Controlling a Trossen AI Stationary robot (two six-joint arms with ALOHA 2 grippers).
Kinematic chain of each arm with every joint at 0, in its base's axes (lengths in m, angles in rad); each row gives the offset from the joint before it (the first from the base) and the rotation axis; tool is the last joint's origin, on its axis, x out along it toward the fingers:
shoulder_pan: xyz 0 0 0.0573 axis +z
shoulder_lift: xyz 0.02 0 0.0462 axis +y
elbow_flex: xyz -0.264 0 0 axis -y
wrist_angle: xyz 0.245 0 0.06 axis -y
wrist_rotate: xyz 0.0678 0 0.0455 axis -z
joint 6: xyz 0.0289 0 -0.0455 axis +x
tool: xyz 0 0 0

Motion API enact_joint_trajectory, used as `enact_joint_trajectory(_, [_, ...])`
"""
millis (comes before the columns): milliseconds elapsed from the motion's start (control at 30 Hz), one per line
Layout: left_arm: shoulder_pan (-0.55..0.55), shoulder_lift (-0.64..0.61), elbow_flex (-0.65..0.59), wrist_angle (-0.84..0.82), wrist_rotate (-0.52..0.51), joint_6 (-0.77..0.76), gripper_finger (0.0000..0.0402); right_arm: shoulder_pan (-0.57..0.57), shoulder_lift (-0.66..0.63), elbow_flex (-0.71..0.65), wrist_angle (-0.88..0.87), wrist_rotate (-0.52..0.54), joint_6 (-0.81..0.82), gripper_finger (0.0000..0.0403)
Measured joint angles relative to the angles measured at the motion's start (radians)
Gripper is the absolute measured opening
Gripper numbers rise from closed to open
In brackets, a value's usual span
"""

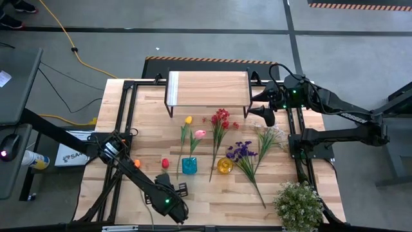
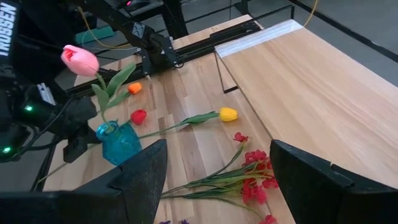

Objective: Pick and place flowers into a vace then onto a shelf
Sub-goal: Put the red tulip into the blue vase

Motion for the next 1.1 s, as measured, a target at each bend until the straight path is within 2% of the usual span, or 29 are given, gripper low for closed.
enact_joint_trajectory(233, [-0.001, 0.001, 0.001, -0.046, -0.039, 0.0, 0.0022, 0.0, 0.0, 0.0, 0.0, -0.005, 0.001, 0.0273])
enact_joint_trajectory(433, [0.001, 0.01, -0.01, -0.182, -0.043, -0.003, 0.0021, 0.0, 0.0, 0.0, 0.0, 0.001, 0.0, 0.0273])
enact_joint_trajectory(633, [0.001, -0.006, -0.006, -0.246, -0.075, -0.004, 0.0022, 0.0, 0.0, 0.0, 0.0, 0.002, 0.0, 0.0273])
enact_joint_trajectory(1000, [0.001, -0.137, -0.003, -0.432, -0.215, -0.009, 0.0021, 0.0, 0.0, 0.0, 0.005, 0.003, 0.006, 0.0273])
enact_joint_trajectory(1100, [0.0, -0.176, -0.001, -0.427, -0.312, -0.009, 0.0021, 0.0, 0.0, 0.0, 0.005, 0.003, 0.007, 0.0273])
